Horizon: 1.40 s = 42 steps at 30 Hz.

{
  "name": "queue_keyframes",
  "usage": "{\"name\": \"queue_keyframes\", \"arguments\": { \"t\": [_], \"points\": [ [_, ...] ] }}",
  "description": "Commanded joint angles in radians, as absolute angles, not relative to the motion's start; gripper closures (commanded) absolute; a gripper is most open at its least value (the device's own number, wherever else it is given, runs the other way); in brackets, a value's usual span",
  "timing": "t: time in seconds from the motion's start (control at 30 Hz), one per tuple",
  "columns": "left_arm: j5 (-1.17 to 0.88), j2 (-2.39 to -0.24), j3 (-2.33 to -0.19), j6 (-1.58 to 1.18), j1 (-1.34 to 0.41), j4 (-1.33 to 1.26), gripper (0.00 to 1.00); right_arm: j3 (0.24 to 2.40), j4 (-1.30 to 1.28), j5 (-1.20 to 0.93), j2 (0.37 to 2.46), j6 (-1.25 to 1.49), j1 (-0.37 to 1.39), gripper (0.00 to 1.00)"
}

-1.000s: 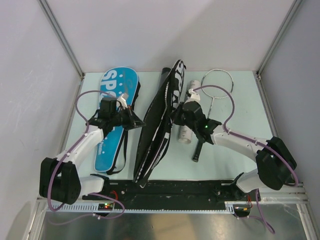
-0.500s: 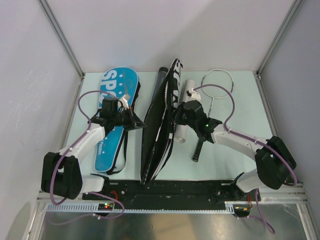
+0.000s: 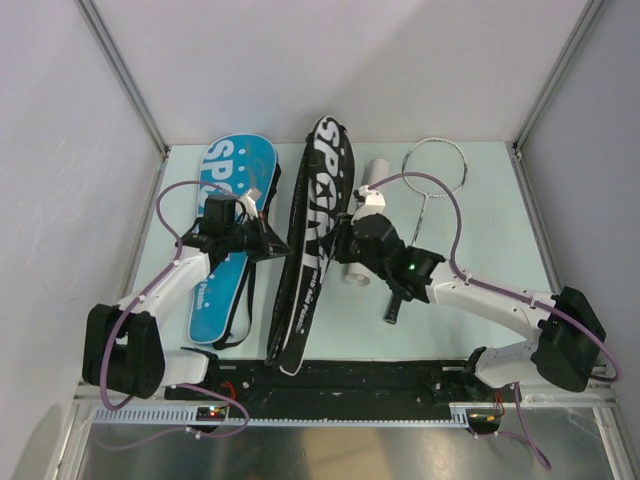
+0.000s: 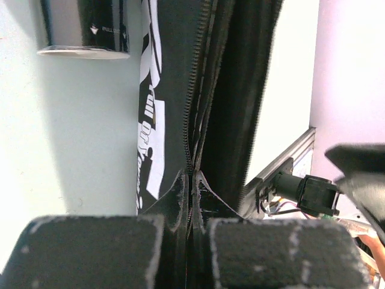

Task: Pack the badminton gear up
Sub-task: Adjust the racket in the racket bag.

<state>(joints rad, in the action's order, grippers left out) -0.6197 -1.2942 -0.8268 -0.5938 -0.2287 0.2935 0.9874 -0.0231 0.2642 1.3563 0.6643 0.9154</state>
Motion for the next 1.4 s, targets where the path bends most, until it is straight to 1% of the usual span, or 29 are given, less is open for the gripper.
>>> {"name": "queue_keyframes", "arguments": {
  "t": [0.0,0.2,0.37,0.63,0.7,0.73,0.77,0.83,0.9,1.03,1.1,1.27,1.37],
  "points": [
    [-0.659,-1.286,-0.867,-0.574,-0.226,0.276,1.0,1.05,-0.014,0.32,1.376,0.636,0.989,0.65],
    [-0.665,-1.262,-0.87,-0.584,-0.226,0.278,1.0,1.07,0.064,0.274,1.44,0.636,1.037,0.66],
    [-0.656,-1.19,-0.881,-0.626,-0.23,0.277,1.0,1.096,0.084,0.241,1.49,0.638,1.09,0.65],
    [-0.491,-1.14,-0.892,-0.571,-0.255,0.33,1.0,1.111,0.112,0.232,1.571,0.655,1.153,0.63],
    [-0.47,-1.137,-0.899,-0.562,-0.265,0.343,1.0,1.112,0.095,0.273,1.596,0.662,1.168,0.58],
    [-0.442,-1.131,-0.906,-0.557,-0.277,0.354,1.0,1.112,0.074,0.32,1.615,0.673,1.177,0.54],
    [-0.425,-1.123,-0.911,-0.555,-0.286,0.361,1.0,1.115,0.041,0.365,1.63,0.686,1.182,0.52],
    [-0.415,-1.115,-0.913,-0.559,-0.295,0.367,1.0,1.121,-0.04,0.449,1.645,0.715,1.189,0.55],
    [-0.415,-1.112,-0.91,-0.562,-0.295,0.369,1.0,1.121,-0.113,0.511,1.646,0.75,1.19,0.6],
    [-0.403,-1.114,-0.898,-0.565,-0.296,0.372,1.0,1.122,-0.195,0.566,1.626,0.78,1.195,0.67],
    [-0.404,-1.121,-0.895,-0.569,-0.296,0.373,1.0,1.123,-0.219,0.582,1.608,0.79,1.202,0.67],
    [-0.408,-1.125,-0.895,-0.577,-0.296,0.371,1.0,1.122,-0.258,0.616,1.549,0.809,1.221,0.57],
    [-0.403,-1.122,-0.893,-0.58,-0.297,0.373,1.0,1.122,-0.235,0.618,1.506,0.791,1.238,0.57]
  ]
}}
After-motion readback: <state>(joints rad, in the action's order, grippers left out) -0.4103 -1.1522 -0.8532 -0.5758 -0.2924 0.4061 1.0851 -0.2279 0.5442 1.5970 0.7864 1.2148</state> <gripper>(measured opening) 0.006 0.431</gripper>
